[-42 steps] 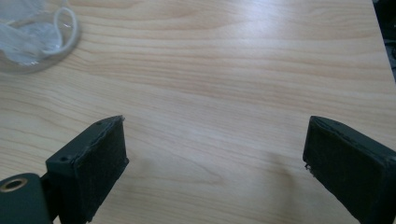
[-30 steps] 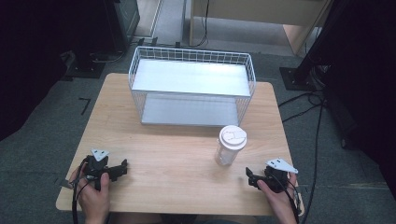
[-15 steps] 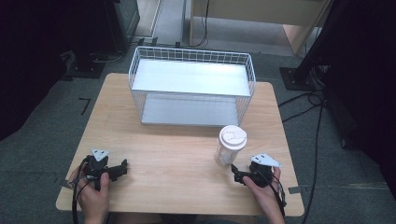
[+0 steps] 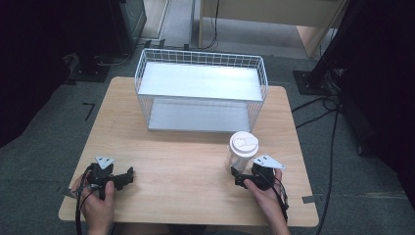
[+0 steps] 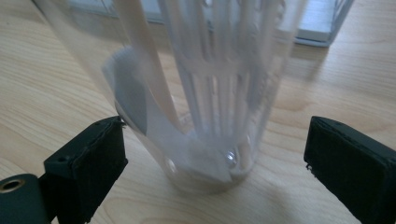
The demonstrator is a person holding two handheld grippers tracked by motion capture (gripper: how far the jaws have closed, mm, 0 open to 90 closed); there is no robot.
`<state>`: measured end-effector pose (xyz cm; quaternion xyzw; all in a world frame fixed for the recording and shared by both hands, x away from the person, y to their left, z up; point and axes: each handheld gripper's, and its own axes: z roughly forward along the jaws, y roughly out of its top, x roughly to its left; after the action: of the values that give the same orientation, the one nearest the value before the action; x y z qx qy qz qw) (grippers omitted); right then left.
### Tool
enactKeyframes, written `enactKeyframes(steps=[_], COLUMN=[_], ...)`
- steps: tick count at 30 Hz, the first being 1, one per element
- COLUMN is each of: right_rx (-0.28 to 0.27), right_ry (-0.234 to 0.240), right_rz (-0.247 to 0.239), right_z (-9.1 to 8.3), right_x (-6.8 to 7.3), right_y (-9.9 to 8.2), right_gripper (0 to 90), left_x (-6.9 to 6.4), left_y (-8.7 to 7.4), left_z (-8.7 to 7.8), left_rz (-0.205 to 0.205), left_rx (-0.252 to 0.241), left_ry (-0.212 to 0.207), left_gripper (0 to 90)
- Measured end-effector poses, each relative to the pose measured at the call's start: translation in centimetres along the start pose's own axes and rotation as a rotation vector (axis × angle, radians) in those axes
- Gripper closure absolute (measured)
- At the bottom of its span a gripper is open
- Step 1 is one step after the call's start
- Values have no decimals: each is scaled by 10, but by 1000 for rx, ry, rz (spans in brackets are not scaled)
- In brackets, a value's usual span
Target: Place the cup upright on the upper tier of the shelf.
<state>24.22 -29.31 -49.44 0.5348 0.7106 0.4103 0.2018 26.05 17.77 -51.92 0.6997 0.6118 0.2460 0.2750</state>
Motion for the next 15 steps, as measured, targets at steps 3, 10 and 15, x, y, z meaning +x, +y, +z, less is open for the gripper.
enactKeyframes(steps=[3,10,15], right_rx=[-16,-74,-144], right_ry=[7,13,28], right_rz=[5,31,64], right_z=[3,5,4], right_x=[3,8,9], right_y=[4,11,15], right_gripper=[57,64,72], left_x=[0,0,0], left_y=[0,0,0], left_z=[0,0,0], left_rz=[0,0,0], left_rx=[0,0,0], left_ry=[0,0,0], left_gripper=[0,0,0])
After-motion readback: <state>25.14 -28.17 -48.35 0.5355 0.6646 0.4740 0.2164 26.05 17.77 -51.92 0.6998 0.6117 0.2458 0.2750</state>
